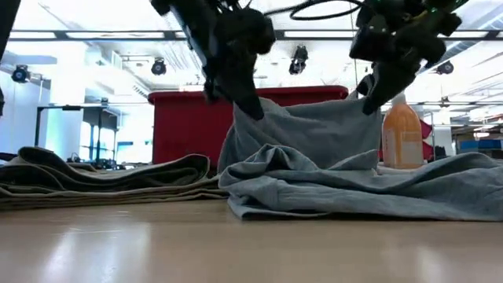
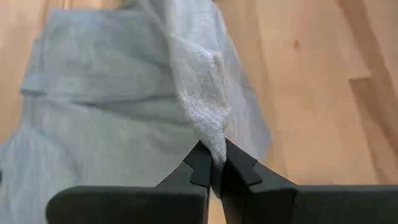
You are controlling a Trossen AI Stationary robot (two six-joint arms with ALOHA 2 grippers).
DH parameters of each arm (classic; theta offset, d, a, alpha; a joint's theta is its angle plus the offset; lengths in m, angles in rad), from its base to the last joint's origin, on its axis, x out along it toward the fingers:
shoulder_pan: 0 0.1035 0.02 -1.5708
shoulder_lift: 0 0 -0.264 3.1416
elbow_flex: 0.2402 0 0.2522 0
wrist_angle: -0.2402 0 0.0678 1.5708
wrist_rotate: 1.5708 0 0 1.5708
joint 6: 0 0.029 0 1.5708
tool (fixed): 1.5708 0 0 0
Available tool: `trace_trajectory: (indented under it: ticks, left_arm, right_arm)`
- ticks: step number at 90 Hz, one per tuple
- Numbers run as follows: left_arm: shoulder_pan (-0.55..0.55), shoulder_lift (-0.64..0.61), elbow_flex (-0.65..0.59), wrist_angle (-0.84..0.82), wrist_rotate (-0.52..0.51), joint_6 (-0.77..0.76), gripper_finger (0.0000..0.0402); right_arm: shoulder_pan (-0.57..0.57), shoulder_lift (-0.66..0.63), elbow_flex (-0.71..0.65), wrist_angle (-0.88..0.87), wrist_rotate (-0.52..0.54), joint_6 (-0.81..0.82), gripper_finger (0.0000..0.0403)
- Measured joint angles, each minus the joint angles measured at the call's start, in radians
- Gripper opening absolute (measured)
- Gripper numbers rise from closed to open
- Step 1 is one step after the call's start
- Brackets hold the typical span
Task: Fold laundry
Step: Fold the gray shirt
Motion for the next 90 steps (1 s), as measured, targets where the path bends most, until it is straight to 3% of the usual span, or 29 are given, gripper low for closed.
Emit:
trace_trajectory:
  ticks: [19, 33, 47, 62, 90]
  left_arm:
    - [-0.056, -0.034, 0.0, 0.024, -0.053, -0.002, 0.0]
    - [-0.094, -0.033, 0.0, 0.033, -0.084, -0.018, 0.0]
    - [-0.141, -0.036, 0.0, 0.037, -0.176, -0.021, 0.0]
    - [-0.181, -0.046, 0.0, 0.052, -0.185, -0.032, 0.0]
    - [-0.221, -0.046, 0.0, 0.083, -0.124, -0.076, 0.0]
  right_arm:
    - [0.148, -0.05, -0.022, 0.057, 0.101, 0.126, 0.0]
    - [0.252, -0.121, -0.058, 0.072, 0.254, 0.233, 0.0]
    - [0.346, -0.196, -0.104, 0.119, 0.327, 0.352, 0.0]
    - [0.463, -0.243, -0.125, 0.117, 0.438, 0.452, 0.0]
    - [0.654, -0.235, -0.13, 0.1, 0.491, 0.551, 0.0]
